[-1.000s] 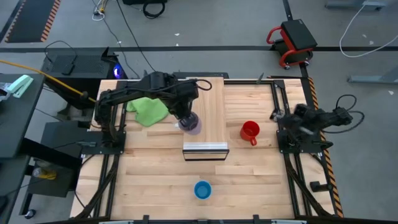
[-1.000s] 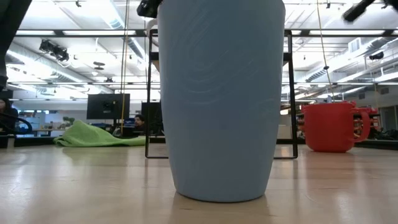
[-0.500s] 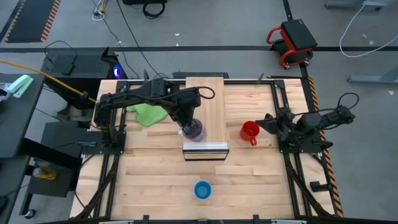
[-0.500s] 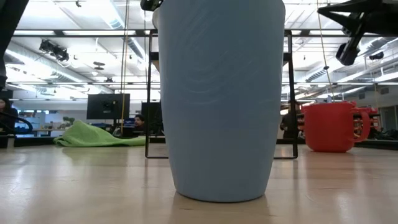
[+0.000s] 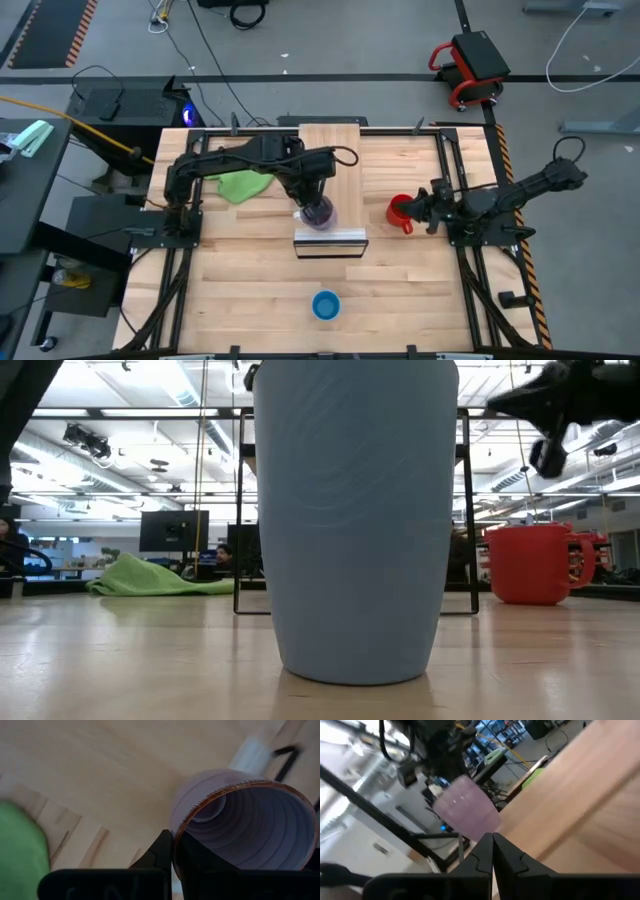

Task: Stack small to large cups/mugs on shelf
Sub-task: Put the violet mug on the shelf

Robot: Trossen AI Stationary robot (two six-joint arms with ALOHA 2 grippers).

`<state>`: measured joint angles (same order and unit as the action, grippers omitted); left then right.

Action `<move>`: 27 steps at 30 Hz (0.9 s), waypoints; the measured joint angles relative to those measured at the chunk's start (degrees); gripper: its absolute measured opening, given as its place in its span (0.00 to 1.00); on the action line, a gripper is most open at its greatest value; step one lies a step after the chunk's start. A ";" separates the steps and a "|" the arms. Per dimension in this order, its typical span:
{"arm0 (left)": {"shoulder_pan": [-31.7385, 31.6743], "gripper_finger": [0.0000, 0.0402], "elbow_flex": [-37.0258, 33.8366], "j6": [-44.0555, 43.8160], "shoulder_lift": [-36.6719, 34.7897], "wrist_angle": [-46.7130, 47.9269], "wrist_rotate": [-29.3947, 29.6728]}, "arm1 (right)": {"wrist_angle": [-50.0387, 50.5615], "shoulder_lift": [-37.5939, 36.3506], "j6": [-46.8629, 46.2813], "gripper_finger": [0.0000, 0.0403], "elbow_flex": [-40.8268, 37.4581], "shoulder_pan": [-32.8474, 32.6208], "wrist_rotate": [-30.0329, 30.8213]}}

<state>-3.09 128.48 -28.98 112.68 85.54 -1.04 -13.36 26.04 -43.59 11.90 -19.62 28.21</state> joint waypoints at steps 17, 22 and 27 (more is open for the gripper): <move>0.11 0.05 1.47 1.54 2.95 -0.01 -2.69 | 12.16 25.33 7.63 0.06 20.91 5.00 -2.55; 0.06 0.09 1.49 1.35 3.21 -0.32 -3.08 | 16.87 29.14 7.32 0.05 24.31 5.25 -4.14; 0.04 0.10 1.49 1.45 3.21 -0.97 -3.01 | 16.98 32.75 7.36 0.05 26.03 5.18 -6.44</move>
<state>-3.05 129.97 -27.53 115.90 84.57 -4.06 3.63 58.79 -36.23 37.92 -14.44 21.78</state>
